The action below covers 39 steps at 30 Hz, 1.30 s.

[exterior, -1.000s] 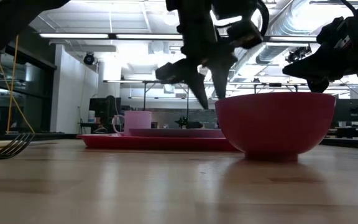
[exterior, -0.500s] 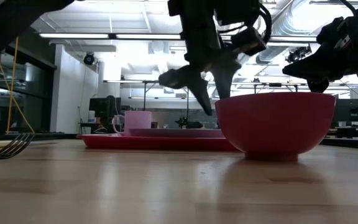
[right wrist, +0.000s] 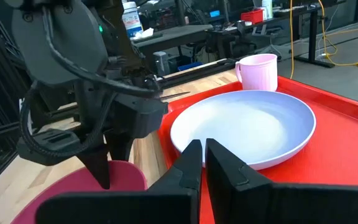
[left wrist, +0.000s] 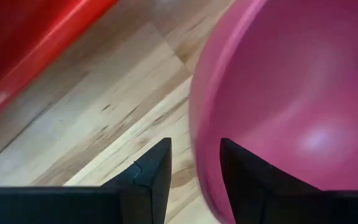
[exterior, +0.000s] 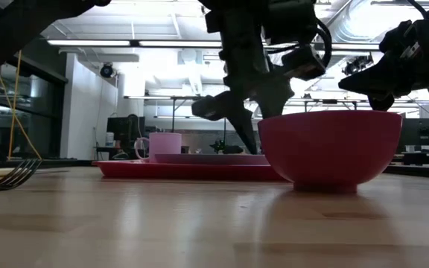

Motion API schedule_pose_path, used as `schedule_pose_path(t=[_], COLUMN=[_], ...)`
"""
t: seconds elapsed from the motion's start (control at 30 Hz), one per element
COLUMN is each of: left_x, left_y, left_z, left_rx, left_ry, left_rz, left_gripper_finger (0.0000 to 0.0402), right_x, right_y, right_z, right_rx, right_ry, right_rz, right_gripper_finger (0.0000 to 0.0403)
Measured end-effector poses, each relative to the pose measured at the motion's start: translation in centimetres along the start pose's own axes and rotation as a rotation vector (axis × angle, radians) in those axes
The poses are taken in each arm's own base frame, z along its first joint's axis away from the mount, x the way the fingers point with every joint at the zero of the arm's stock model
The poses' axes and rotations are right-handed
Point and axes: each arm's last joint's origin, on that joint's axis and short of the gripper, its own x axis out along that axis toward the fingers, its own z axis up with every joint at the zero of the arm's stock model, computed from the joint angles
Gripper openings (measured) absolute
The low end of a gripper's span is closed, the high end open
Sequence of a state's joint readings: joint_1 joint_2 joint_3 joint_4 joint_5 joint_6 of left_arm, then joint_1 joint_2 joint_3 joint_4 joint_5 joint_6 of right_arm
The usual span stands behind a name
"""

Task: Set up tray
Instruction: Put the red bowl on the blue plate on the orange serving tray

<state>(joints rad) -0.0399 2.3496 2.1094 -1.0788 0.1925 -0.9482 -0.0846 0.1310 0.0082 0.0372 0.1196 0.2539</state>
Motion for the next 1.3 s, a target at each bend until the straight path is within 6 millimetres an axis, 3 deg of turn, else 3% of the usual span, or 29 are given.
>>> schedule_pose_path(t=[0.6,0.73,0.97,1.2,1.3], left_x=[-0.01,-0.02,-0.01,-0.01,0.0], left_y=[0.17,0.21,0.17,0.13,0.1], left_z=[0.23,0.3,0.3,0.28,0.25], left_rx=[-0.028,-0.037,-0.028,-0.044,-0.043], left_ry=[-0.074,-0.099,-0.099,-0.09,-0.083], left_rz=[0.053,0.068,0.065,0.054,0.049], left_gripper_finger=[0.0164,0.0134,0.0023,0.0039,0.0019], right_x=[0.0,0.0,0.0,0.0,0.0], right_y=[0.0,0.0,0.0,0.0,0.0], right_z=[0.01,0.01,0.0,0.01,0.01], right_rx=[0.0,0.0,0.0,0.0,0.0], right_ry=[0.0,0.0,0.0,0.0,0.0], right_rz=[0.0,0.0,0.0,0.0,0.0], right_gripper_finger=[0.0,0.0,0.0,0.0,0.0])
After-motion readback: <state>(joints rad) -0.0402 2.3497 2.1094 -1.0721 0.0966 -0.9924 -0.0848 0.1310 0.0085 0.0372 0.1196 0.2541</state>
